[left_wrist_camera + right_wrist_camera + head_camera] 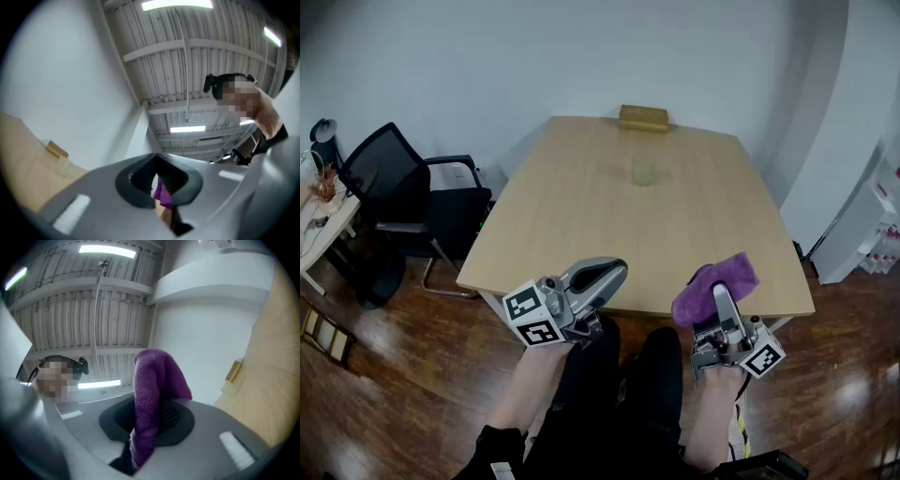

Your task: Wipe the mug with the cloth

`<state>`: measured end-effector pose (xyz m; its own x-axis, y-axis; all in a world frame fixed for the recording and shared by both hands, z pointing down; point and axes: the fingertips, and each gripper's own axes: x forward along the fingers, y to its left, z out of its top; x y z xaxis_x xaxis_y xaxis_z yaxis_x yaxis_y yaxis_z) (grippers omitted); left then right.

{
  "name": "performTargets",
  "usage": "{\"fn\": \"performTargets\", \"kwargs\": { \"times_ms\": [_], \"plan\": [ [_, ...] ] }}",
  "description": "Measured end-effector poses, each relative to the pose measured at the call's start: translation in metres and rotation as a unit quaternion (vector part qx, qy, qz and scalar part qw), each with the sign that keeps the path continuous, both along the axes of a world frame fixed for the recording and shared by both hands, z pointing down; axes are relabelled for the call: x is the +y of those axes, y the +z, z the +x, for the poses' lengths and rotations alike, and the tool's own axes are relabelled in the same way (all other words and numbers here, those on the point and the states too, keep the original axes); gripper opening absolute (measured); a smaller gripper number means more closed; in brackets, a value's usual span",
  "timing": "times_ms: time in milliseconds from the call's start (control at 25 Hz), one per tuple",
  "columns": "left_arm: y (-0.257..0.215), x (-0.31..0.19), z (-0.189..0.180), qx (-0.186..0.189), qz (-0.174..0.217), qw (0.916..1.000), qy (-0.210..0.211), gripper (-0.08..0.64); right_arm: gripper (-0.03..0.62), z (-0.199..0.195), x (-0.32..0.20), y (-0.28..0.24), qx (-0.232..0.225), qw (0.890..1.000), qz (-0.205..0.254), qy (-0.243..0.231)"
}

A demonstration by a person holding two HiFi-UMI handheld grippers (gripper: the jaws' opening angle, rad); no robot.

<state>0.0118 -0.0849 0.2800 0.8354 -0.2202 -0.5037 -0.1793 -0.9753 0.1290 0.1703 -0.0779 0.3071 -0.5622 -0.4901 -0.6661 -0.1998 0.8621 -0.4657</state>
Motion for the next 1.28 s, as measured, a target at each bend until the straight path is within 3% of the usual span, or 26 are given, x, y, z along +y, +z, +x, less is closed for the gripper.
{"fn": "performTargets", "kwargs": {
  "times_ms": [280,520,760,1000,1160,1280],
  "plan": [
    [0.005,-0.042,-0.003,-0.017,0.012,0.9997,-0.015,0.000,0.058,0.001,-0.039,0.006,0.009,1.000,0.011,0.002],
    [0.011,-0.093,0.005,-0.055,0.014,0.9979,-0.029,0.000,0.058,-0.002,-0.081,0.013,0.003,1.000,-0.021,-0.003],
    [0.022,-0.097,0.006,-0.058,0.003,0.9981,-0.022,0.000,0.058,-0.009,-0.075,0.020,0.010,0.999,-0.036,-0.003],
    [0.015,-0.109,0.015,-0.073,0.018,0.9969,-0.025,0.000,0.058,-0.008,-0.078,0.010,0.012,1.000,-0.021,-0.011],
    [0.016,-0.137,0.023,-0.106,0.022,0.9933,-0.040,0.000,0.058,-0.002,-0.095,0.012,0.002,0.999,-0.029,-0.018],
    [0.015,-0.165,0.032,-0.152,0.040,0.9855,-0.063,0.000,0.058,0.006,-0.109,0.011,-0.001,1.000,-0.025,-0.016]
  ]
}}
